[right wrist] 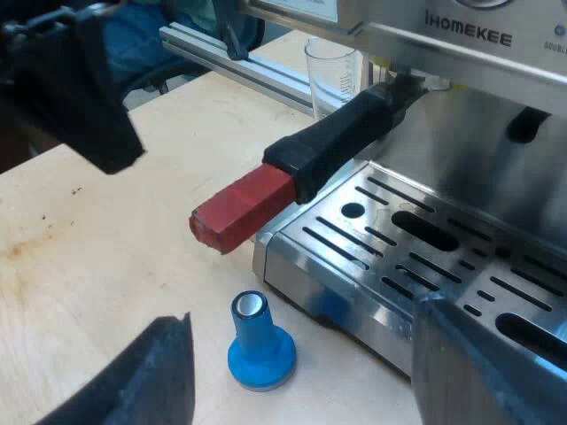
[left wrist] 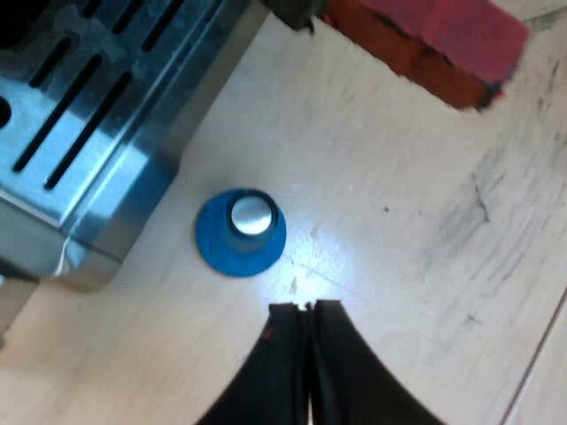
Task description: Put the handle in the coffee machine
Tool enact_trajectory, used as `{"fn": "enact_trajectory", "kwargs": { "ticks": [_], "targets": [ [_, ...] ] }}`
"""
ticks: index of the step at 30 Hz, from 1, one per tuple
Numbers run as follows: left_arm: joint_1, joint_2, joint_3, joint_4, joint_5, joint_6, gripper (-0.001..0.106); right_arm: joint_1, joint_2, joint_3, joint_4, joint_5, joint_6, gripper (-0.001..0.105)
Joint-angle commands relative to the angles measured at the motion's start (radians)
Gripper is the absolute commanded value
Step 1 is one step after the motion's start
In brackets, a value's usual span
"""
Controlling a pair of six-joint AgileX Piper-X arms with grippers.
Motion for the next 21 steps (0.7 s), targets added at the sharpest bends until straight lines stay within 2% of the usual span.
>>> {"fn": "enact_trajectory", "kwargs": {
  "ticks": [1,6,9,10,12,14,16,21],
  "targets": [
    [0.020,-0.018,-0.002,0.043,0.015,0.006,0.000,0.002,-0.011,-0.012,0.000,-0.008,-0.003,0.055],
    [0.058,-0.042,-0.002,0.046,0.087,-0.011,0.001,0.002,-0.011,-0.012,0.002,-0.008,-0.003,0.055],
    [0.061,-0.060,-0.002,0.046,0.090,-0.026,0.013,0.002,-0.011,-0.012,0.002,-0.008,-0.003,0.055],
    [0.061,-0.067,-0.002,0.046,0.090,-0.033,0.023,0.002,-0.011,-0.012,0.004,-0.008,-0.003,0.055],
    [0.061,-0.075,-0.002,0.046,0.090,-0.038,0.036,0.002,-0.011,-0.010,0.004,-0.008,-0.003,0.055],
    [0.061,-0.091,-0.002,0.046,0.096,-0.074,0.065,0.002,-0.011,-0.010,0.004,-0.004,-0.003,0.055],
    [0.061,-0.106,-0.002,0.046,0.107,-0.099,0.070,0.002,-0.011,-0.010,0.004,-0.006,0.012,0.055],
    [0.061,-0.150,-0.002,0.046,0.120,-0.180,0.070,-0.001,-0.011,-0.012,-0.008,0.000,0.040,0.055]
  ]
}}
